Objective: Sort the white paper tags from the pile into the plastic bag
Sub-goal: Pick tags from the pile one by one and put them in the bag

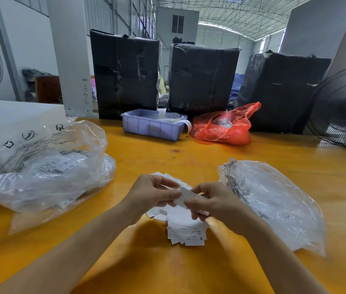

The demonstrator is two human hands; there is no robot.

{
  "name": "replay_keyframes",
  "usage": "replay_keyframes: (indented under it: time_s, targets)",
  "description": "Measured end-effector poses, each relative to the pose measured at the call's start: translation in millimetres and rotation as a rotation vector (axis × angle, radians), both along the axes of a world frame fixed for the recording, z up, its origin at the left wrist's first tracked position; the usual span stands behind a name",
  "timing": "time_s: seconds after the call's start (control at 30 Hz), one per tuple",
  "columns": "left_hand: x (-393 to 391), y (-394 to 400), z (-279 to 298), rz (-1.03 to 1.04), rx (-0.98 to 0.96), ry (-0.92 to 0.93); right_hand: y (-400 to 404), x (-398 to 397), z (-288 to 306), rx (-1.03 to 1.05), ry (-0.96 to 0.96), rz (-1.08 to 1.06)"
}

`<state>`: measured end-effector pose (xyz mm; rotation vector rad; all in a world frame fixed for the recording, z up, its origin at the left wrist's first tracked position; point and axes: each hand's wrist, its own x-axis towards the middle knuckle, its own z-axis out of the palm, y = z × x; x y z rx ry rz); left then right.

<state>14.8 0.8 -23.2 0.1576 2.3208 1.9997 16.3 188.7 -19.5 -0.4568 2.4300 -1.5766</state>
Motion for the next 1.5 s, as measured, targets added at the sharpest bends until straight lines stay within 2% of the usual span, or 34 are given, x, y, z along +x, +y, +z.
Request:
replay_keyframes:
  time_s: [0.2, 0.33, 0.47, 0.8, 1.13, 1.5]
  targets:
    - [-0.3, 3.2, -1.8, 0.003, 0.026, -0.002, 0.0, 2.2, 1.7, 0.038, -0.053, 0.069]
    - [-2.3, 1.2, -2.5, 0.069, 0.104, -0.044, -0.2, 0.7, 2.6, 0.03, 0.069, 0.005]
    - [-4.2, -1.3, -2.8, 0.121, 0.135, -0.084, 3.6, 0.4, 6.7, -0.098, 0.201, -0.134]
    - [-3.4, 1.4, -2.7, 0.093, 0.148, -0.079, -1.1, 1.7, 5.3, -0.054, 0.261, -0.151]
    - [-3.8, 2.1, -3.8, 0.068, 0.174, -0.083, -3.0, -0.1, 1.0, 0.025, 0.239, -0.091]
    - [-3.8, 3.7, -5.1, 0.051, 0.126, -0.017, 0.7, 2.4, 2.4, 0.089, 0.077, 0.039]
